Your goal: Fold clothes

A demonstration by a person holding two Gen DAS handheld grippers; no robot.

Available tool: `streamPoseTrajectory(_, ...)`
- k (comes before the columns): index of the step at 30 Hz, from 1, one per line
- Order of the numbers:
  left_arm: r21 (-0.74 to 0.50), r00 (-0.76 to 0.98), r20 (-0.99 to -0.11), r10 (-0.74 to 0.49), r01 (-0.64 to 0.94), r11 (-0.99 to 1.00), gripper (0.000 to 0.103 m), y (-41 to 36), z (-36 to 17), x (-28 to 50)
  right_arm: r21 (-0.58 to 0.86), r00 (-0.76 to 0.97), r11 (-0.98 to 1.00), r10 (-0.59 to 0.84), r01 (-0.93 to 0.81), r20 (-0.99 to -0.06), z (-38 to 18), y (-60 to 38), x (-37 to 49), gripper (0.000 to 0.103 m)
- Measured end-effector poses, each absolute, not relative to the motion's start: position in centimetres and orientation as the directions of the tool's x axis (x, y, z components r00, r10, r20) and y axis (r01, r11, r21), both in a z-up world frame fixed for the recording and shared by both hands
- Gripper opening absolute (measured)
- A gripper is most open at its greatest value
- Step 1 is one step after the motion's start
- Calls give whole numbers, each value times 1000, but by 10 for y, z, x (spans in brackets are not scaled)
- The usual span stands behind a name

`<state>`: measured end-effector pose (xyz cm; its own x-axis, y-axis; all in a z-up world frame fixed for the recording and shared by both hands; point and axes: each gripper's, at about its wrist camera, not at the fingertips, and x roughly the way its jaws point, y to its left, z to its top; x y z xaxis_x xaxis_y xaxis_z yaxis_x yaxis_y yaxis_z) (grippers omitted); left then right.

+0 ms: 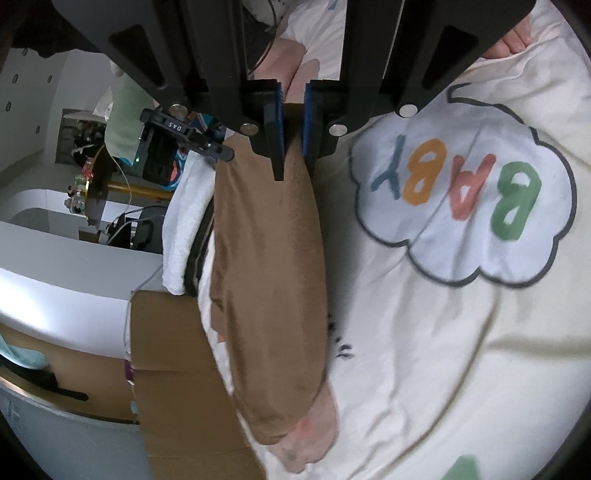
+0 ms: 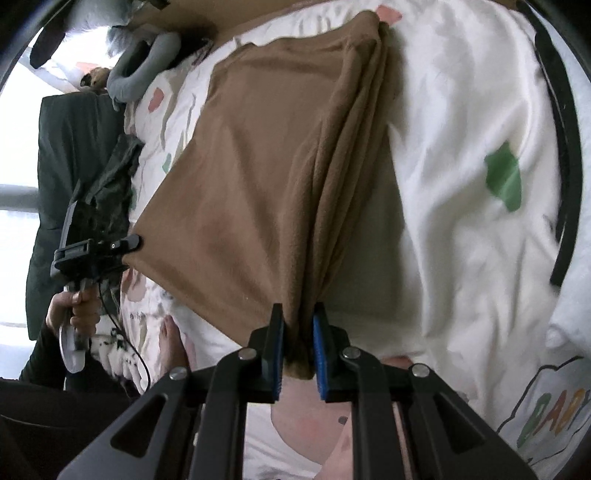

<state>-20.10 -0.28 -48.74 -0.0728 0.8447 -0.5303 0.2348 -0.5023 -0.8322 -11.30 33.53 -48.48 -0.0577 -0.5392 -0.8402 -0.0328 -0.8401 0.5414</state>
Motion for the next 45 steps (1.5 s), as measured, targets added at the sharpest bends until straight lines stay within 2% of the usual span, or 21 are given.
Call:
streamPoseTrajectory(4, -826, -64, -538, 840, 236, -511, 7, -1, -502, -200, 534, -37, -843, -533, -69, -845, -502, 339, -112, 16)
streamPoseTrajectory(8, -783, -21, -596, 803, 238, -575, 10, 1, -515, -202, 530, -18, -841, -531, -108, -847, -513, 343, -110, 21)
streamPoseTrajectory(9, -773, -12, -607, 794, 240, -587, 16, 1, -518, -203, 533, -19, -838, -535, -116, -845, -515, 345, -109, 24)
streamPoseTrajectory(10, -767, -12, -614, 789, 242, -594, 29, 1, -520, -204, 536, -21, -835, -538, -125, -843, -516, 347, -108, 28)
streamPoseTrajectory(12, -761, -13, -621, 784, 246, -600, 45, -1, -523, -205, 537, -26, -831, -540, -144, -841, -521, 351, -109, 33)
streamPoseTrajectory(13, -773, -23, -608, 794, 248, -584, 45, -2, -524, -206, 542, -30, -827, -544, -152, -838, -522, 353, -109, 34)
streamPoseTrajectory(33, -855, -41, -486, 873, 227, -466, 45, 3, -539, -222, 617, -109, -763, -609, -190, -786, -544, 355, -127, 46)
streamPoseTrajectory(35, -862, -30, -475, 879, 216, -458, 44, 2, -537, -221, 615, -102, -766, -608, -186, -787, -543, 354, -127, 42)
streamPoseTrajectory(36, -864, -27, -473, 881, 208, -458, 40, 4, -535, -222, 616, -99, -766, -609, -184, -787, -543, 354, -128, 28)
streamPoseTrajectory(37, -865, -16, -472, 881, 200, -460, 21, 6, -533, -221, 626, -93, -758, -620, -185, -779, -543, 354, -128, 19)
streamPoseTrajectory(38, -863, 0, -474, 881, 198, -464, 14, 8, -532, -221, 634, -88, -750, -630, -187, -771, -542, 354, -128, 19)
streamPoseTrajectory(45, -865, 19, -470, 882, 188, -465, 11, 9, -507, -221, 651, -87, -739, -647, -171, -757, -519, 356, -129, 15)
